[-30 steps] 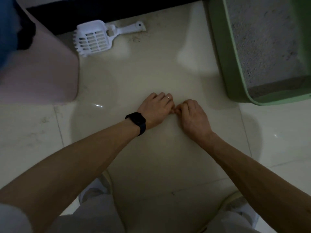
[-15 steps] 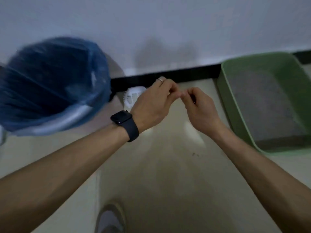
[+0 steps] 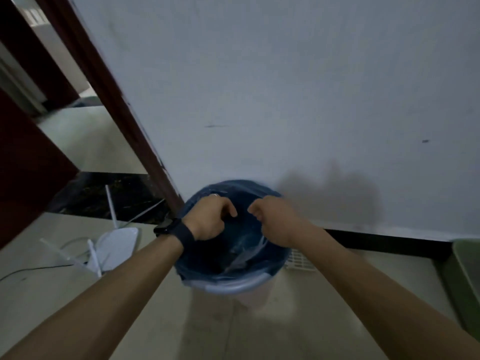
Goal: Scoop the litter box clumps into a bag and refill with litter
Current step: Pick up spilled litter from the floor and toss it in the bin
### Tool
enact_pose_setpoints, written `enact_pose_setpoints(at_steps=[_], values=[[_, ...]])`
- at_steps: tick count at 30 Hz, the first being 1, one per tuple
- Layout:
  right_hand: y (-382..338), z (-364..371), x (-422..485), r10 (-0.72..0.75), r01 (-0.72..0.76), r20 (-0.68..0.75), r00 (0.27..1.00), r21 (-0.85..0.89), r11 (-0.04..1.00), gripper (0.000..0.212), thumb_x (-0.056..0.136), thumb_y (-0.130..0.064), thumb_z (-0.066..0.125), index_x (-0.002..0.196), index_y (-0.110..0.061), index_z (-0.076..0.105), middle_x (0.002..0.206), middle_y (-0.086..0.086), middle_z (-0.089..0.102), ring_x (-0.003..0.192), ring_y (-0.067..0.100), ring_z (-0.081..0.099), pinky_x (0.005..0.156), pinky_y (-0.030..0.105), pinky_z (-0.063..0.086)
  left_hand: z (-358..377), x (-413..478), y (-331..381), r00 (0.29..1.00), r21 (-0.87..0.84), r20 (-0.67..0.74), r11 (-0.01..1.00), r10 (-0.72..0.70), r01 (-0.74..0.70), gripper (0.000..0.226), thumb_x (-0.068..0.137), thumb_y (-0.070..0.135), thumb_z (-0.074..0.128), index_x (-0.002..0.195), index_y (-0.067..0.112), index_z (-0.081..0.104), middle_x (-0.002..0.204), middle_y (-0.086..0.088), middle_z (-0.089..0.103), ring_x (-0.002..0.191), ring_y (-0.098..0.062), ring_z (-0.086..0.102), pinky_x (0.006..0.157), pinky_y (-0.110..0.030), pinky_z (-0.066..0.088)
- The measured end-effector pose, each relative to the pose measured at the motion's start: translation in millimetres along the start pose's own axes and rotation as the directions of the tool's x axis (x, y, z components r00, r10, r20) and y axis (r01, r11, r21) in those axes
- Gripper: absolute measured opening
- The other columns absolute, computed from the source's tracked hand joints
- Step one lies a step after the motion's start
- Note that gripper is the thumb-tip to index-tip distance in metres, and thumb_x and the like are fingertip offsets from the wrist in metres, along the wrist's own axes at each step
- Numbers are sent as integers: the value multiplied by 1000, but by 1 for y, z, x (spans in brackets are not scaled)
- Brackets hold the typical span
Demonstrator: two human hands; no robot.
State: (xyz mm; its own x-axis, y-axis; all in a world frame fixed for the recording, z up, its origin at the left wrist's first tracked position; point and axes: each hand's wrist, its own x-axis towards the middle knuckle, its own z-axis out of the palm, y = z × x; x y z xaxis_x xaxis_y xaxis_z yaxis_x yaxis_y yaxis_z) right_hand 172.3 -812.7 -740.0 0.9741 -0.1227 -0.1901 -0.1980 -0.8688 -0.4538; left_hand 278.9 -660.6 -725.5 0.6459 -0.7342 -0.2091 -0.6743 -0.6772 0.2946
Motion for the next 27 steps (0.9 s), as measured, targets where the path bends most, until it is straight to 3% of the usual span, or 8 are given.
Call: enact_pose_setpoints(at_steps=[2,7,11,14,17,20,24,27], values=[[-4,9,9,11,-7,91,996,-48,999,54,96,-2,49,147,-18,41,146,9,47,127,27,49,105,34,43,4,-3,-13,999,-26,41,1000,-11,12,39,84,-7,57,113,17,66,112,1,67,102,-15,63,85,-21,48],[-4,22,19,29,-41,-99,995,-123,992,21,99,-31,55,103,-16,69,95,6,72,85,22,65,79,39,55,10,2,-32,997,142,-72,990,-5,15,24,83,28,75,106,26,67,109,5,69,99,-14,63,83,-27,49],[-2,24,17,-38,36,-39,999,-32,999,41,90,-3,56,127,-21,62,129,4,61,117,23,56,100,36,47,15,9,-27,998,89,32,995,48,-51,46,77,-7,58,109,25,68,130,-3,52,117,-23,53,99,-34,45],[2,21,15,-9,14,-130,992,36,999,26,94,-18,60,119,-23,66,113,-1,70,100,16,64,90,32,52,17,15,-18,999,145,8,988,52,-52,26,82,20,73,105,29,66,115,2,59,105,-19,58,88,-34,49],[12,20,7,0,12,-188,982,65,998,25,95,-41,58,114,-27,67,110,-4,71,102,15,64,91,32,52,17,20,-4,999,214,28,976,40,-45,42,76,57,69,111,36,60,113,5,59,105,-19,56,92,-50,48],[26,13,-8,-13,56,-199,980,214,975,33,95,-33,59,128,-28,61,126,-4,65,111,13,60,88,20,43,14,26,16,996,245,-17,966,85,-78,40,84,43,65,122,35,54,122,0,58,111,-23,56,91,-50,48],[60,-4,-44,172,102,-520,837,457,883,16,94,-34,61,103,-26,71,96,-7,74,76,4,70,74,18,52,16,34,64,937,233,-249,954,245,-187,36,90,28,56,125,26,56,120,-7,61,105,-29,59,84,-43,52],[115,2,-92,395,37,-581,712,593,805,17,95,-32,60,87,-20,70,79,-8,73,57,2,68,61,14,52,47,41,119,854,156,-369,930,367,-333,32,92,22,53,124,22,58,119,-8,60,106,-28,56,83,-44,51]])
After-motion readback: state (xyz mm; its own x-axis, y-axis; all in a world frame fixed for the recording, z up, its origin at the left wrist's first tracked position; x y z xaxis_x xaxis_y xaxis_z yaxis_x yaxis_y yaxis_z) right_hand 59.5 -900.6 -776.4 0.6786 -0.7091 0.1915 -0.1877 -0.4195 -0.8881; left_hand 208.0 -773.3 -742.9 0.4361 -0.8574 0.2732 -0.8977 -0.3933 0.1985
